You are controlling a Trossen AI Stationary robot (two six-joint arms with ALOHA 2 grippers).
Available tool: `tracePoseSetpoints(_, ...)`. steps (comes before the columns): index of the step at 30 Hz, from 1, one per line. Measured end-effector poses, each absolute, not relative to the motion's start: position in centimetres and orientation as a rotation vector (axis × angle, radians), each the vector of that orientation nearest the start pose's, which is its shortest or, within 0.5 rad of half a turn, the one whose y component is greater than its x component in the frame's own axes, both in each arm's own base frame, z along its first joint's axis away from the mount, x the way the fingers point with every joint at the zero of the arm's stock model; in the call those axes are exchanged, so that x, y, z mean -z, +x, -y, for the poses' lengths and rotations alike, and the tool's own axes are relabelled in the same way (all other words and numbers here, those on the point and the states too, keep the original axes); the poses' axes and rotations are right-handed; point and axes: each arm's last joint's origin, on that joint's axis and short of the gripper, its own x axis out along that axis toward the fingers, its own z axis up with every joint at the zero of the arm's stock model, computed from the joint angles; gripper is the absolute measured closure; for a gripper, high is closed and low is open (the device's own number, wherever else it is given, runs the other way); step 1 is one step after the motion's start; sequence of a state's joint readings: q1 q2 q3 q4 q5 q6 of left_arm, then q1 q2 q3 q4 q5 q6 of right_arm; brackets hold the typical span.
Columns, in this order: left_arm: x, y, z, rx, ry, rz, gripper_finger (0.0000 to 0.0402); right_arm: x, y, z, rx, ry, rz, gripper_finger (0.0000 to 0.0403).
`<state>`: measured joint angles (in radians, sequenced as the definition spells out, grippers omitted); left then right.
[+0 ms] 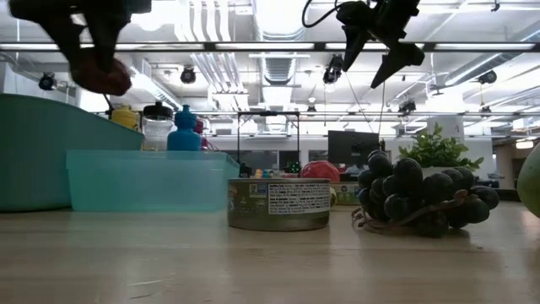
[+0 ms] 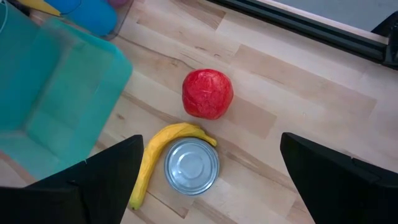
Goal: Pick & Place Food Item
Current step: Put the dark red apple into the green bin
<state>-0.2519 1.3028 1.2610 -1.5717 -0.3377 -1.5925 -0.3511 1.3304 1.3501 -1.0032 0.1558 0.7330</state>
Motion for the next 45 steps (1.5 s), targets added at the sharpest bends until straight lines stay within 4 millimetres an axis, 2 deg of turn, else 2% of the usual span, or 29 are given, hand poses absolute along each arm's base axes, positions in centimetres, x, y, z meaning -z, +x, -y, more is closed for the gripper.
tracePoseSetpoints(9,-29.3,15.9,5.2,-1.223,-0.887,-1.058,0.0177,-34.4,23.7,9.2,0.81,0.753,-0.777,0.0025)
tracePoseSetpoints(15,-26.9,14.7,5.8,-1.266,-0.931,-1.074,0.0177,-34.5,23.7,9.2,0.81,0.754,-0.777,0.0025)
tracePoseSetpoints(29,-21.4,14.6,6.3,-1.217,-1.016,-1.142,0.0177,-34.4,23.7,9.2,0.81,0.753,-0.777,0.0025)
tracePoseSetpoints(45,-19.9,14.5,6.3,-1.205,-1.029,-1.148,0.0177,-34.4,23.7,9.2,0.81,0.753,-0.777,0.0025)
